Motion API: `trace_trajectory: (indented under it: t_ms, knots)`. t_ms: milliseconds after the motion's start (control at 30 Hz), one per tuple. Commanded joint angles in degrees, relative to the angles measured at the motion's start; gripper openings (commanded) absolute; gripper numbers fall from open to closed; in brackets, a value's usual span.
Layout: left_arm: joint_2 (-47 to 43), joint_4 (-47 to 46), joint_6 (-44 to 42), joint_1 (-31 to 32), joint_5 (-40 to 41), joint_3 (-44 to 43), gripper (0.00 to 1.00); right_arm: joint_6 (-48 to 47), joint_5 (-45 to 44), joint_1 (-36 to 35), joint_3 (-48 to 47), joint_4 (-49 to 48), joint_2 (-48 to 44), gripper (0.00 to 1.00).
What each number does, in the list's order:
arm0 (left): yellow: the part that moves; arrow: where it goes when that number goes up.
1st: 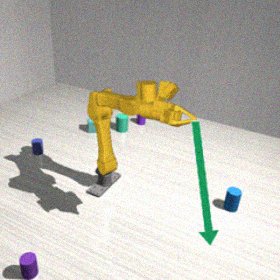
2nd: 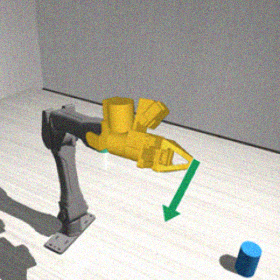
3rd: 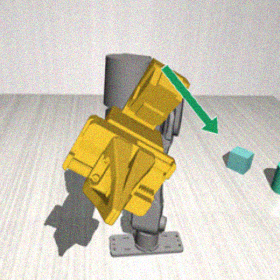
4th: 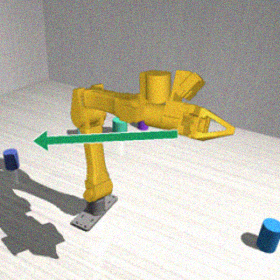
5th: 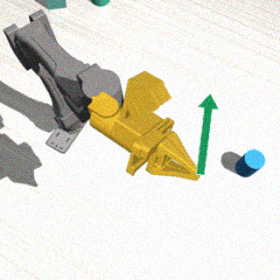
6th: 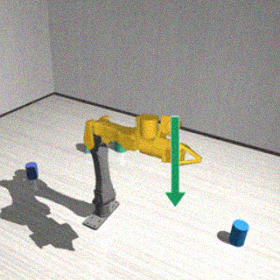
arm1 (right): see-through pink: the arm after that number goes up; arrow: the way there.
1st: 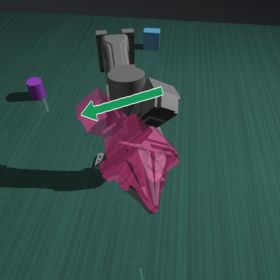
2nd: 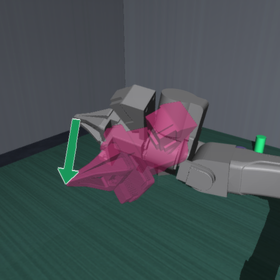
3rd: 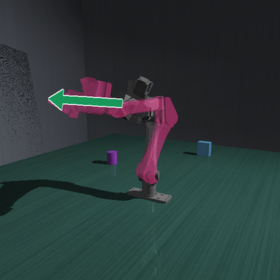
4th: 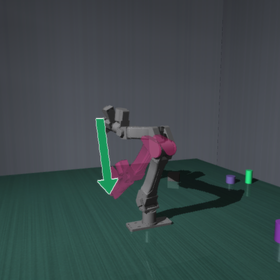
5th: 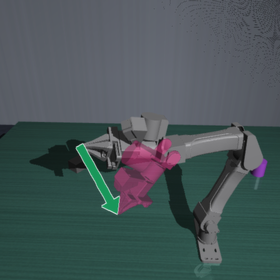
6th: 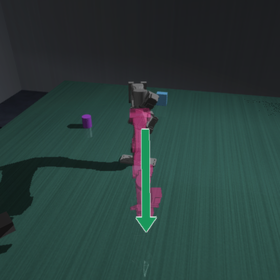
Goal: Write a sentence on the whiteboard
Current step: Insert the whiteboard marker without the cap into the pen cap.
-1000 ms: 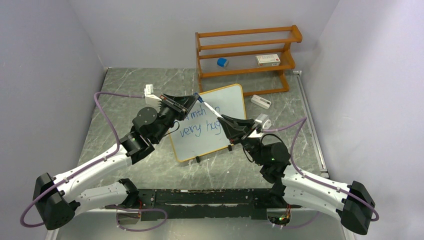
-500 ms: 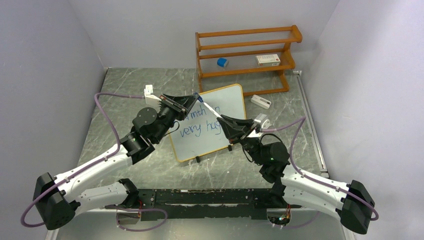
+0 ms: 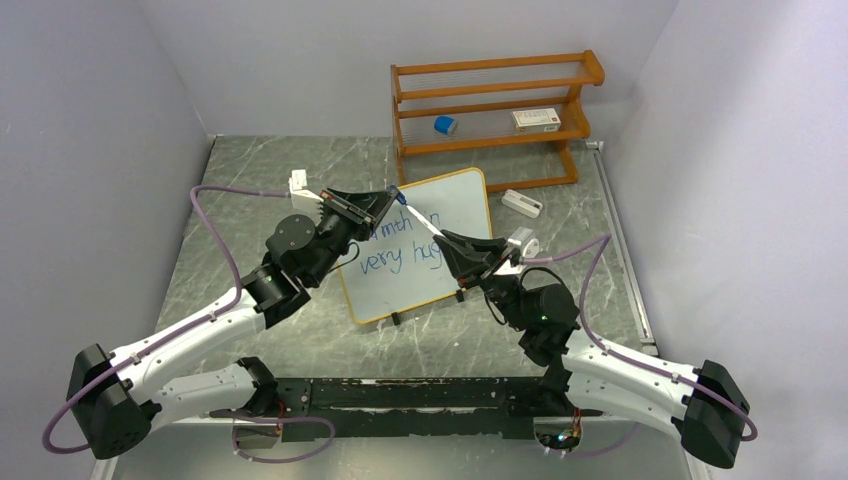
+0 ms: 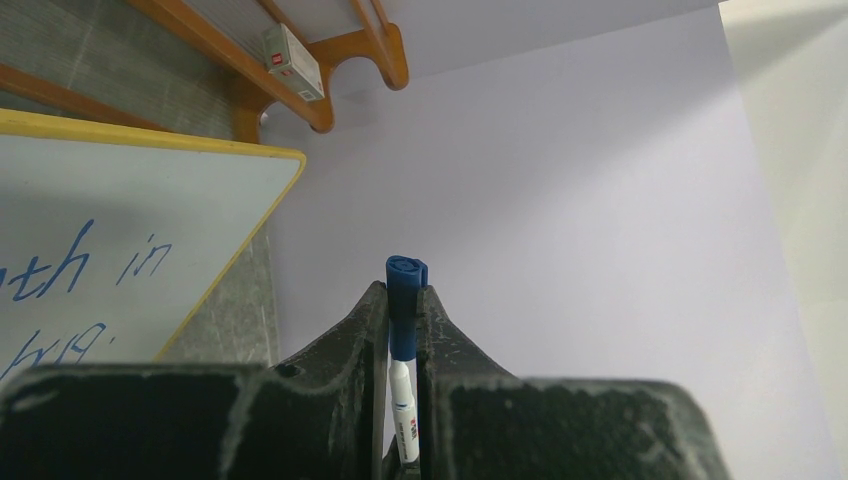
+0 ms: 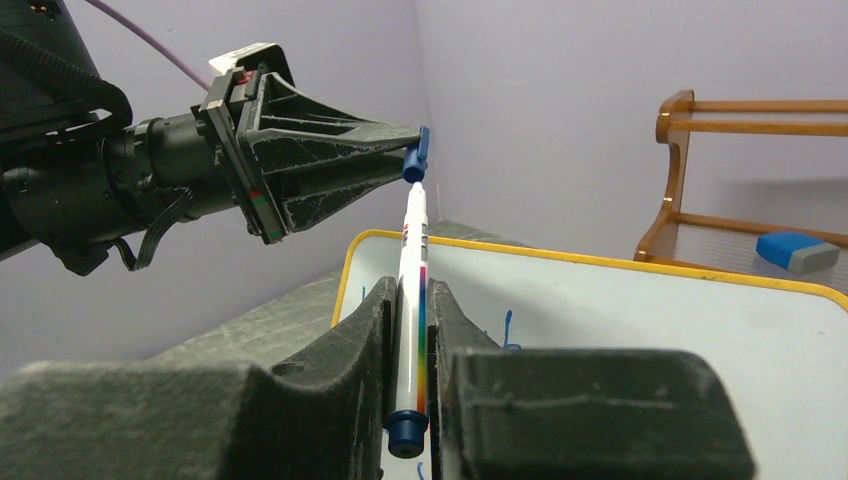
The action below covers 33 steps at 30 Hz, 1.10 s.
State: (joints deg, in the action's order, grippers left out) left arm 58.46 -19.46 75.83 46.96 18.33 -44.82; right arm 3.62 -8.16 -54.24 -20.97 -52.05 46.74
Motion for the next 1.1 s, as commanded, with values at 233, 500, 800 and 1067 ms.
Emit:
trace_trajectory:
  t_ms: [233, 500, 800, 1067]
  knots:
    - [-0.2, -0.1, -1.5, -0.3, 1.1, -0.4, 0.05, -0.5, -0.7, -0.4, -0.1, -1.4, -1.2, 0.00]
    - [-0.7, -0.2, -1.8, -0.3, 1.0, -0.2, 0.05, -0.5, -1.0, -0.5, -0.2, -1.2, -0.9, 0.00]
    - [-0.5, -1.1, -0.8, -0.3, -0.5, -0.2, 0.05, -0.3, -1.3, -0.5, -0.4, -1.0, -0.2, 0.00]
    - [0.3, -1.7, -0.3, -0.3, -2.1, -0.1, 0.05, -0.4, -1.4, -0.5, -0.6, -1.5, 0.1, 0.00]
